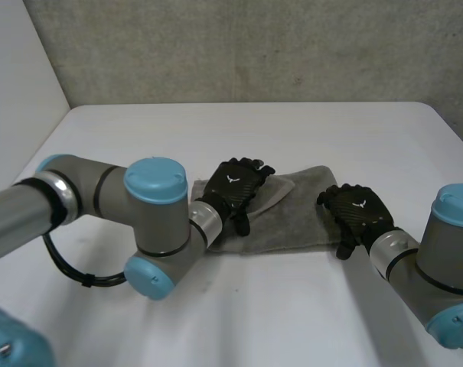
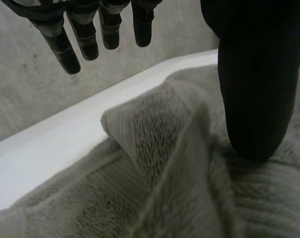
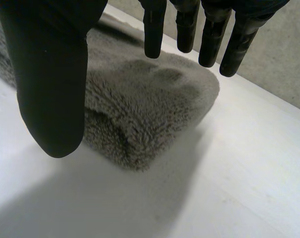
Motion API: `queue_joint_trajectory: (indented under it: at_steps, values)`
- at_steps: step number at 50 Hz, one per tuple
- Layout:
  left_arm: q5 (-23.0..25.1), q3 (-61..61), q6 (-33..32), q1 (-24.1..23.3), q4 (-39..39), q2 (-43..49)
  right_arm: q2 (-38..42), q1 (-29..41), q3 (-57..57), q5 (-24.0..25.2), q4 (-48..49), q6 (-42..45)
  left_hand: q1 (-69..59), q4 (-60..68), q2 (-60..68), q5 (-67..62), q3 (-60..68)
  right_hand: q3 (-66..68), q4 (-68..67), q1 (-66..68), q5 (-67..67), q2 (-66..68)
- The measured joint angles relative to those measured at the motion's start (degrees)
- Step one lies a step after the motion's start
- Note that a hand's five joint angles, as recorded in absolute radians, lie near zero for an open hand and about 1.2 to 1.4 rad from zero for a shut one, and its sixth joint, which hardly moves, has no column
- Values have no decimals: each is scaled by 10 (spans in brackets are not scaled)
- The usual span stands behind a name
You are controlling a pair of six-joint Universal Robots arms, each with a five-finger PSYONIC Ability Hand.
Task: Fold the towel.
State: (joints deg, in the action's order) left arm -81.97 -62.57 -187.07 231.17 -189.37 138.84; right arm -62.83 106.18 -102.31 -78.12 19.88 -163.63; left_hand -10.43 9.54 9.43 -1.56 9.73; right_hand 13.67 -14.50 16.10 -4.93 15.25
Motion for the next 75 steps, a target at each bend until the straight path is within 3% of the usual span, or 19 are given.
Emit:
queue_joint_trajectory:
  at_steps: [7, 13, 17, 21, 37, 41, 50, 53, 54, 56, 58, 61, 67, 75]
  values:
    - [-24, 54, 0, 7, 0, 42, 21, 1, 2, -23, 22, 25, -2, 8, 10, 0, 7, 139, -130, 119, -118, 120]
    - [-120, 65, 0, 33, 0, 41, 40, 8, 10, -44, 40, 53, -2, 16, 17, -3, 13, 282, -270, 226, -239, 268]
    - [-166, 48, 1, 44, 5, 31, 47, 13, 18, -55, 48, 60, -3, 16, 17, -3, 14, 493, -479, 371, -432, 475]
    - [-178, 19, 2, 47, 9, 18, 49, 18, 26, -69, 52, 61, -3, 16, 17, -3, 14, 611, -616, 406, -517, 543]
    - [-173, -108, 20, 41, 11, -75, 36, 81, 113, -89, 42, 109, -1, 14, 14, -1, 12, 630, -630, 409, -523, 543]
    - [-173, -149, 32, 50, 11, -142, 62, 167, 217, -56, 11, 181, -1, 12, 12, 0, 10, 634, -630, 409, -524, 543]
    - [-174, -232, 32, 109, 8, -246, 179, 263, 350, 65, -66, 211, -1, 10, 10, 0, 8, 636, -630, 409, -524, 543]
    - [-173, -249, 30, 124, 6, -261, 207, 275, 373, 80, -87, 209, -1, 9, 10, 0, 8, 619, -612, 411, -524, 543]
    - [-173, -256, 29, 133, 6, -268, 217, 278, 381, 82, -96, 205, -1, 9, 10, 0, 7, 480, -472, 372, -438, 432]
    - [-171, -260, 29, 139, 5, -271, 220, 279, 385, 82, -100, 202, -1, 9, 10, 0, 7, 447, -438, 342, -406, 396]
    - [-169, -262, 29, 145, 5, -274, 218, 279, 389, 77, -106, 189, -1, 9, 10, 0, 7, 193, -177, 97, -167, 129]
    - [-158, -257, 28, 148, 5, -274, 192, 275, 383, 48, -109, 145, -1, 9, 10, 0, 7, 17, -9, 1, -23, 0]
    - [-112, -218, 34, 135, 6, -271, 99, 237, 334, -43, -109, -6, -1, 9, 10, 0, 7, -2, 1, -1, 0, -1]
    - [-90, -157, 59, 83, 7, -249, 23, 179, 271, -79, -122, -148, -1, 9, 10, 0, 7, -2, 1, -1, 0, -1]
